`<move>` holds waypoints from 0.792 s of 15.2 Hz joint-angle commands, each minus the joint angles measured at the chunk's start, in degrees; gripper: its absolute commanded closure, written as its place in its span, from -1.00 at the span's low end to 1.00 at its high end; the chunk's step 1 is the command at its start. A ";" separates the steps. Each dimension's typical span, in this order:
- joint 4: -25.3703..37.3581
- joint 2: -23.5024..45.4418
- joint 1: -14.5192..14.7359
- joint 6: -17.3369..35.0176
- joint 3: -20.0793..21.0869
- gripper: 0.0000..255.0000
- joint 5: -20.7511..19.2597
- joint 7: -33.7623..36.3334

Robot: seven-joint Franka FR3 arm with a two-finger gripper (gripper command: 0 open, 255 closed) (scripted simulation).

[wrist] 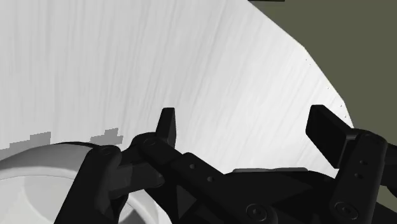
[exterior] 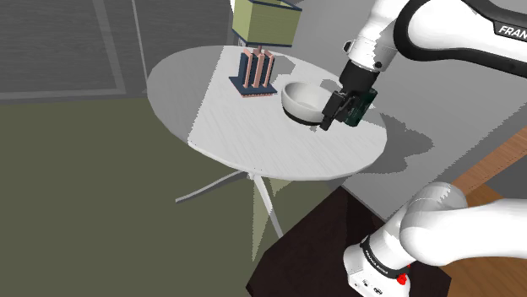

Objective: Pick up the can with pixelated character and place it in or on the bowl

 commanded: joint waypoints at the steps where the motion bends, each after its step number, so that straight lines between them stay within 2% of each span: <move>1: 0.00 0.00 0.00 0.00 0.00 -1.00 0.00 0.00; 12: 3.84 3.11 -5.49 2.36 -12.04 -1.00 -9.25 -13.62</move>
